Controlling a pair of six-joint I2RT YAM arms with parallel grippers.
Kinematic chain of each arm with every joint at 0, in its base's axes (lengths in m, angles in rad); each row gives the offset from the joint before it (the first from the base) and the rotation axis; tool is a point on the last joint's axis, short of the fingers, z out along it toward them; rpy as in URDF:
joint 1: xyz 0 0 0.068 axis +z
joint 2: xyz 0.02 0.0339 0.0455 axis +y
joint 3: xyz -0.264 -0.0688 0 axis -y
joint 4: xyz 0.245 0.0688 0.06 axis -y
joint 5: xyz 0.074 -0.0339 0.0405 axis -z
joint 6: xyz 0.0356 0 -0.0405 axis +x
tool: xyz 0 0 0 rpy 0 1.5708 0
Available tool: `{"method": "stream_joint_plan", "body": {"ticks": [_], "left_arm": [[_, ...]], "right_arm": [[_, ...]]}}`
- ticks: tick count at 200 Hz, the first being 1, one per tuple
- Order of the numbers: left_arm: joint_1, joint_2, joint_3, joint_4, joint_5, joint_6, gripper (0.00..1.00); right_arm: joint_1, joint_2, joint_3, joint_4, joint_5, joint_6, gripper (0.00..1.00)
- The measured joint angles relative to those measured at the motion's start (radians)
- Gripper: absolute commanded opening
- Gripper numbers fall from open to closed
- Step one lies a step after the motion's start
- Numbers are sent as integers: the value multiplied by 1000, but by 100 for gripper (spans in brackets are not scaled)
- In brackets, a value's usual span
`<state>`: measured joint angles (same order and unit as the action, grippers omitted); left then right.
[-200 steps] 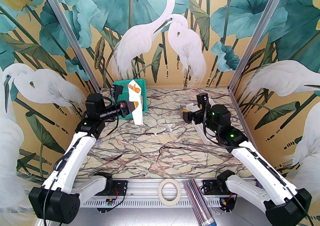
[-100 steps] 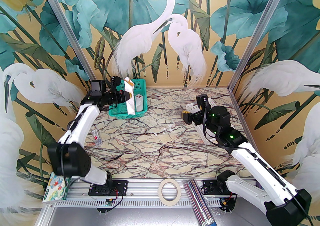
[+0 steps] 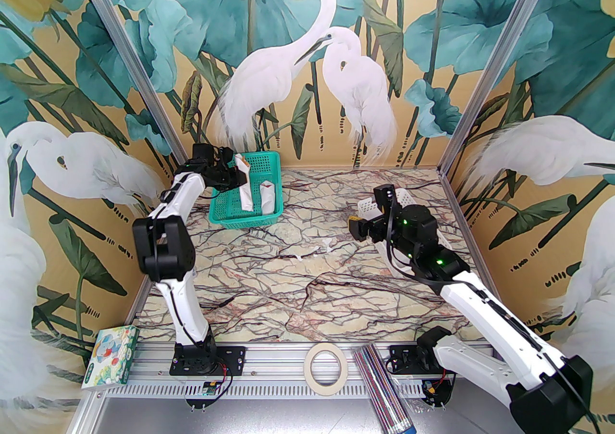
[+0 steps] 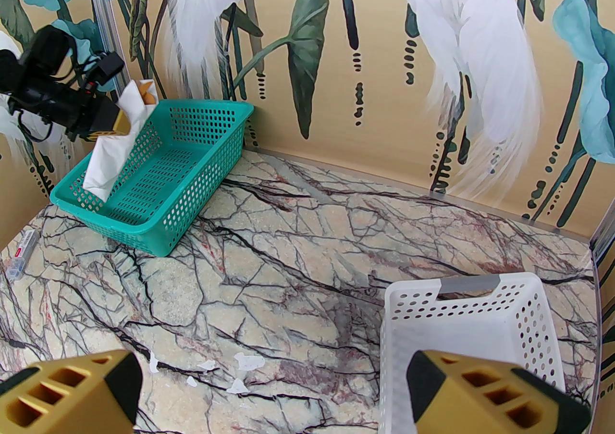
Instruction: Place the utensils on the paper napkin and roll it up
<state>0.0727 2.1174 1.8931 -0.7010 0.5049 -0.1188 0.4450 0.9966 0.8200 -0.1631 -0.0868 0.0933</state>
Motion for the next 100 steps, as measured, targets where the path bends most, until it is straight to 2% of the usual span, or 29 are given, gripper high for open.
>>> {"method": "stream_joint_plan", "body": {"ticks": [32,100], "left_arm": [[1,128,99,-25,-6,-19,0],[0,260,147,-36,3,-63,0]], "right_arm": [[0,33,-2,3,-8,7,99],[0,70,-2,10,-6,11,99]]}}
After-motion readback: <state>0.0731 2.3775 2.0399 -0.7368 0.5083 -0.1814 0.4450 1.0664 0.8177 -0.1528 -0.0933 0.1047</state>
